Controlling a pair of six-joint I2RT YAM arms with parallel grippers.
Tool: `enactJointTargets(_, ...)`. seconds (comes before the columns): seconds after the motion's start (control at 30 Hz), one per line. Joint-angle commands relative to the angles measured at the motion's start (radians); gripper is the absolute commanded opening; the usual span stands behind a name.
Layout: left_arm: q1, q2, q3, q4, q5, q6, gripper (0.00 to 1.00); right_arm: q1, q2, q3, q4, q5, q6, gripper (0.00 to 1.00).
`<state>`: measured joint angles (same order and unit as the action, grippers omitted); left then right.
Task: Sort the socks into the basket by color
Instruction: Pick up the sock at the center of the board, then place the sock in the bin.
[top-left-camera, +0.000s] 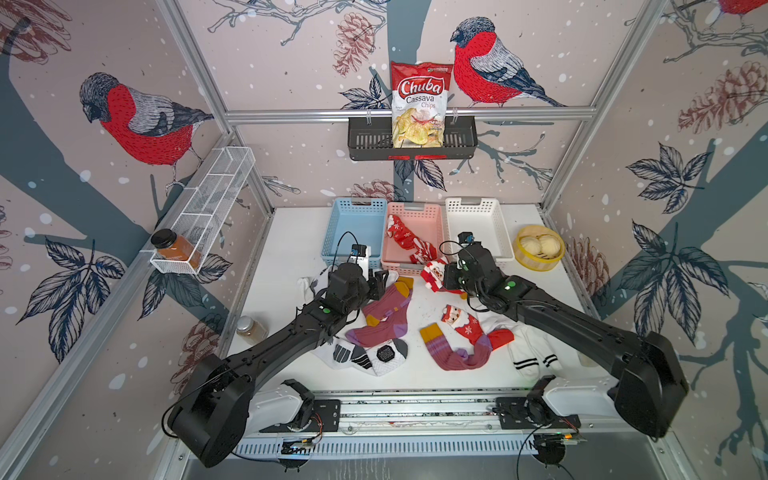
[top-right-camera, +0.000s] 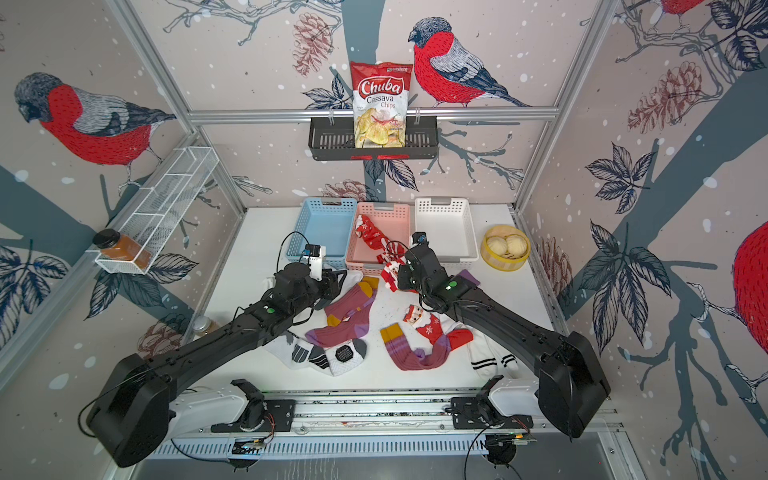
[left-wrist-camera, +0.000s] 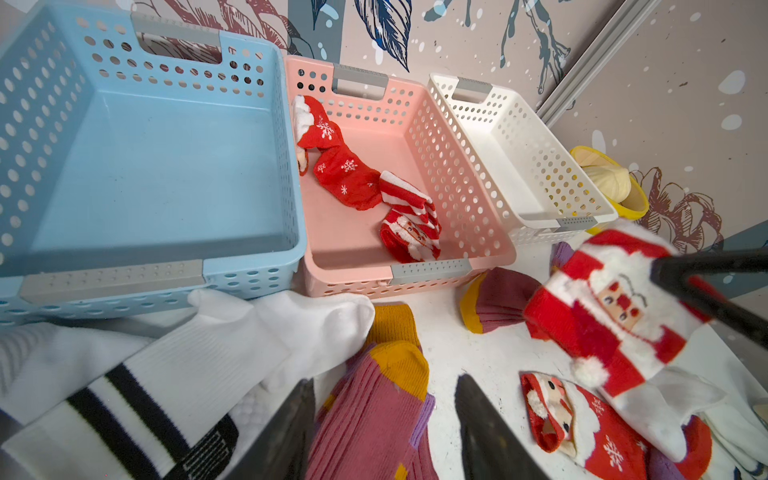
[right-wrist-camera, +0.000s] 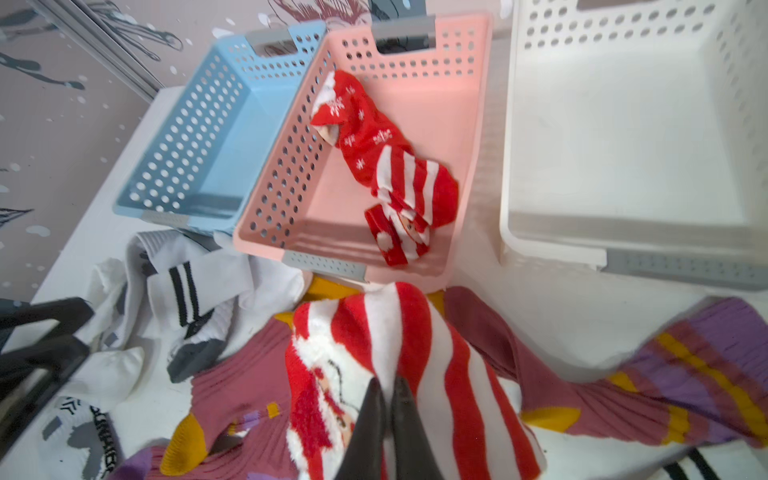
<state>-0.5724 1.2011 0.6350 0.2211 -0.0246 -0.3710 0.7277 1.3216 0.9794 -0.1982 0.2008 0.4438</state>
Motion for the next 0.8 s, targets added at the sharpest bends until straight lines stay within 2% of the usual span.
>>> enactJointTargets(0.0, -0.001, 0.006, 0.0, 0.047, 0.014, 0.015, 0.55, 0.003, 0.024, 0.067, 0.031, 0.01, -0.039, 0.08)
enactJointTargets(0.37, -0.001, -0.006, -0.019, 0.056, 0.025, 0.017, 0.55, -0.069, 0.241, 0.413, 0.046, -0.047, -0.136, 0.1)
enactJointTargets(0.77, -0.001, -0.009, -0.027, 0.064, 0.025, 0.025, 0.56, -0.194, 0.521, 0.611, 0.099, -0.204, -0.178, 0.1)
